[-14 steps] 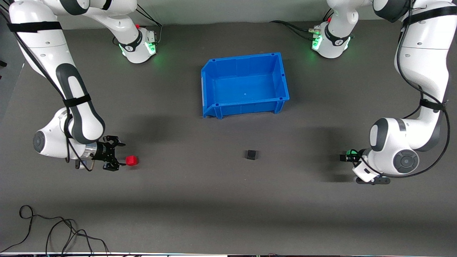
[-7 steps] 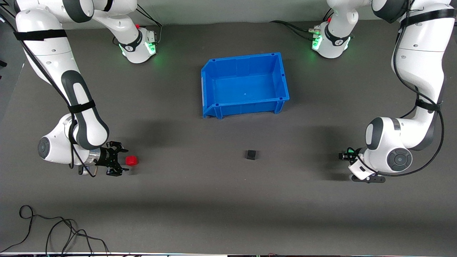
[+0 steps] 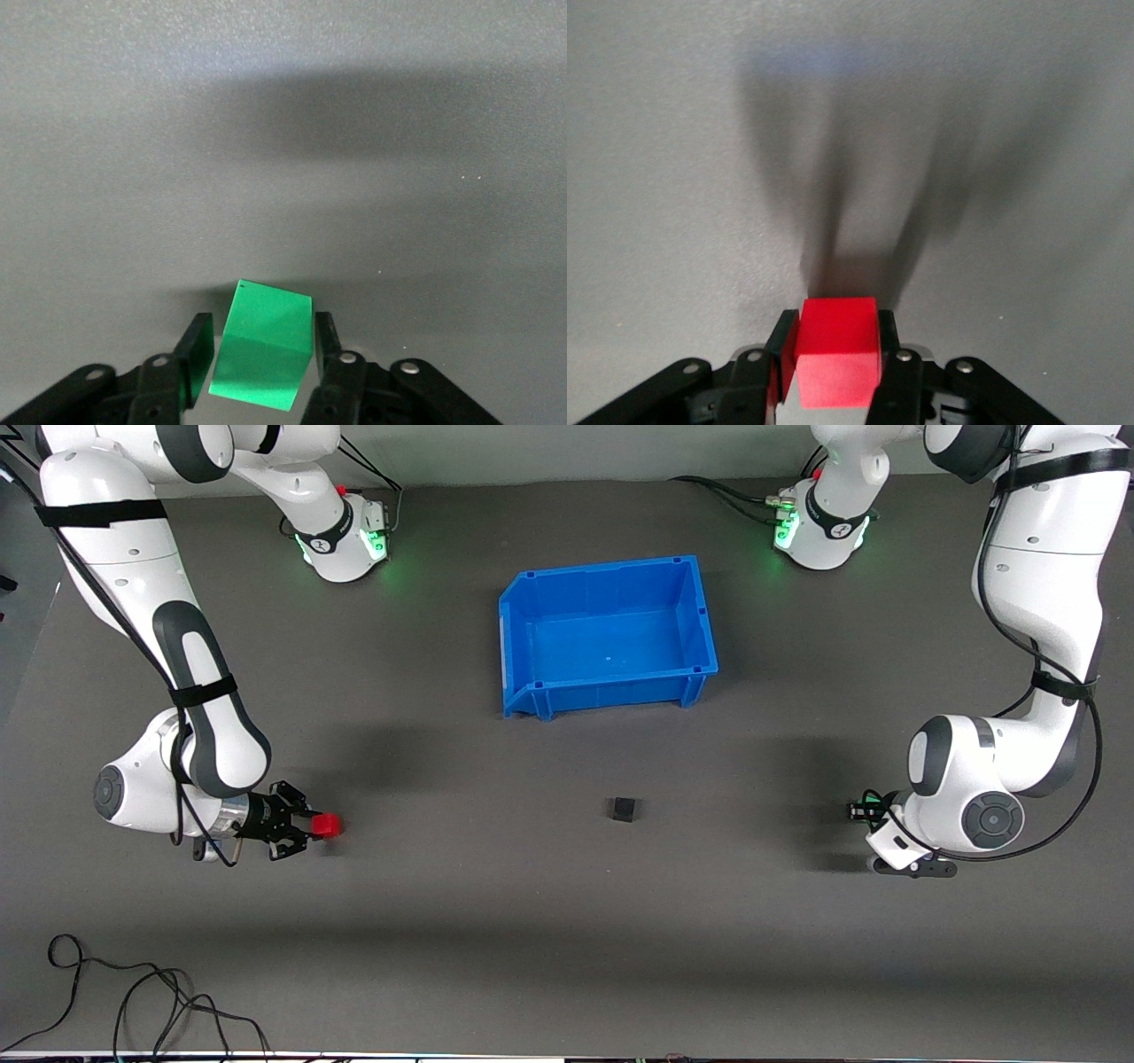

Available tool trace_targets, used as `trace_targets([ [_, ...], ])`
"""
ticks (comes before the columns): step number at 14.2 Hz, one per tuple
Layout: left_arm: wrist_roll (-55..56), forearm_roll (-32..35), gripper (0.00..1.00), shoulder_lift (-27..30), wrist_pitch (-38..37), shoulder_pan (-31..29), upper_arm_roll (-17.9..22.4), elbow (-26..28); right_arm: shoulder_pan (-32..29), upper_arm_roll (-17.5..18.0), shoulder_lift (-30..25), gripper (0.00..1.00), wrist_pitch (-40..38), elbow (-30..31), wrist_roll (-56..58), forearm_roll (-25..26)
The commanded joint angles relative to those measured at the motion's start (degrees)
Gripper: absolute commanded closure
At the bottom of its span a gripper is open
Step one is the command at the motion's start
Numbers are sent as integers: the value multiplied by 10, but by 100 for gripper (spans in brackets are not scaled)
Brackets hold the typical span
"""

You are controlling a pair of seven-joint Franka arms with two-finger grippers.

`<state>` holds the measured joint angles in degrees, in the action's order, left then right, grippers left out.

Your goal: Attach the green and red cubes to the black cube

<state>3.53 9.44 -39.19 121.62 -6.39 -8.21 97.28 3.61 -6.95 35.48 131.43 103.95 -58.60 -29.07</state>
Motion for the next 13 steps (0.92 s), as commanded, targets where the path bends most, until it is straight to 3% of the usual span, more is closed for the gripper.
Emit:
trace_targets([
  [1,-6,7,63,6,11,1,2,11,10,-2,4,73,-6,-23,0,-15],
  [6,39,-21,92,17,-8,-5,-2,-24,27,-3,-2,73,-34,-45,-28,-14],
  [10,323,-68,92,24,-57,37,-4,-85,82,-3,-2,73,-32,-64,-118,-13],
  [13,524,-90,92,18,-52,79,-4,-117,140,-3,7,73,-29,-97,-220,-13],
])
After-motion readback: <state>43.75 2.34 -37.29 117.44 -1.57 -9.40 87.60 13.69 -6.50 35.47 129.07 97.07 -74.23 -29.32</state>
